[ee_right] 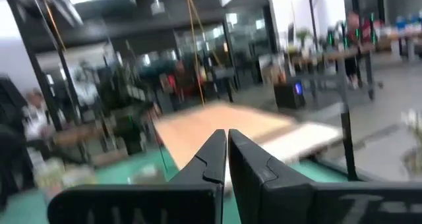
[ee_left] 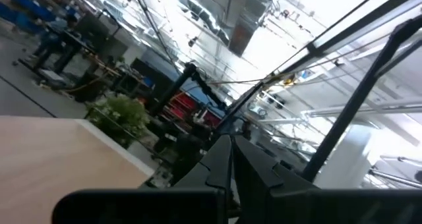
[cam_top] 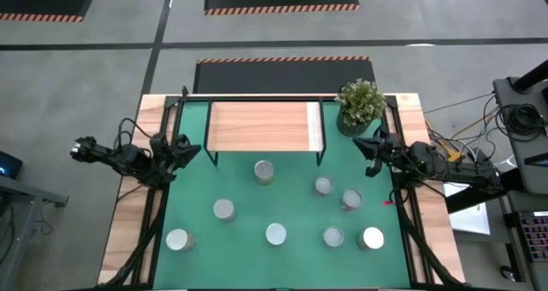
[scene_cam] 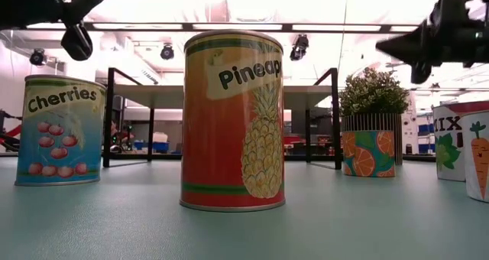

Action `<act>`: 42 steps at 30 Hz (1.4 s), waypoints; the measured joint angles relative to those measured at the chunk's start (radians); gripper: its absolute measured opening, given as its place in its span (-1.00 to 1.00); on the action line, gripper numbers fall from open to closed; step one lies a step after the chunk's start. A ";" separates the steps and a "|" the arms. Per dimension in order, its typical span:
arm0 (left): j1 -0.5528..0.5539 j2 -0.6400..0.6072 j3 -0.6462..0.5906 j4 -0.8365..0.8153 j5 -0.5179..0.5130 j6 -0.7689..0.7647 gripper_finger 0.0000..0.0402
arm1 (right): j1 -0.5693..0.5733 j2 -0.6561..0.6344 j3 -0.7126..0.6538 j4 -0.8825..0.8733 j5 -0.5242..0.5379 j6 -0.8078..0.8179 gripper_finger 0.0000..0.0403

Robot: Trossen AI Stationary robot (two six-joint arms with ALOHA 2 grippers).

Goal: Pick and place cans onto a shelf
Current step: Put the canned cherries on the shelf

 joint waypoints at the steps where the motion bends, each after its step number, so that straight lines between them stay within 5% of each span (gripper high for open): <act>1: 0.000 0.031 0.000 0.038 0.011 0.000 -1.00 | 0.000 0.000 0.000 0.038 -0.001 -0.013 -0.96; 7: -0.001 0.237 0.039 0.251 0.101 0.018 -1.00 | 0.000 0.012 0.000 0.227 -0.002 -0.114 -0.96; 16: -0.043 0.507 0.275 0.117 0.114 -0.031 -1.00 | 0.000 0.022 0.000 0.314 -0.003 -0.212 -0.96; 24: -0.221 0.775 0.609 -0.516 0.110 -0.348 -1.00 | 0.000 0.022 0.002 0.320 -0.001 -0.253 -0.96; 28: -0.301 0.963 0.788 -0.905 0.094 -0.654 -1.00 | 0.000 0.025 0.008 0.312 -0.001 -0.251 -0.96; 33: -0.329 1.216 1.021 -1.418 0.205 -1.032 -1.00 | 0.000 0.026 0.010 0.313 0.000 -0.258 -0.96; 38: -0.325 1.423 1.228 -1.790 0.239 -1.146 -1.00 | 0.000 0.026 0.011 0.316 0.001 -0.277 -0.96; 42: -0.315 1.516 1.332 -1.887 0.276 -1.168 -0.91 | 0.000 0.026 0.013 0.317 0.001 -0.274 -0.96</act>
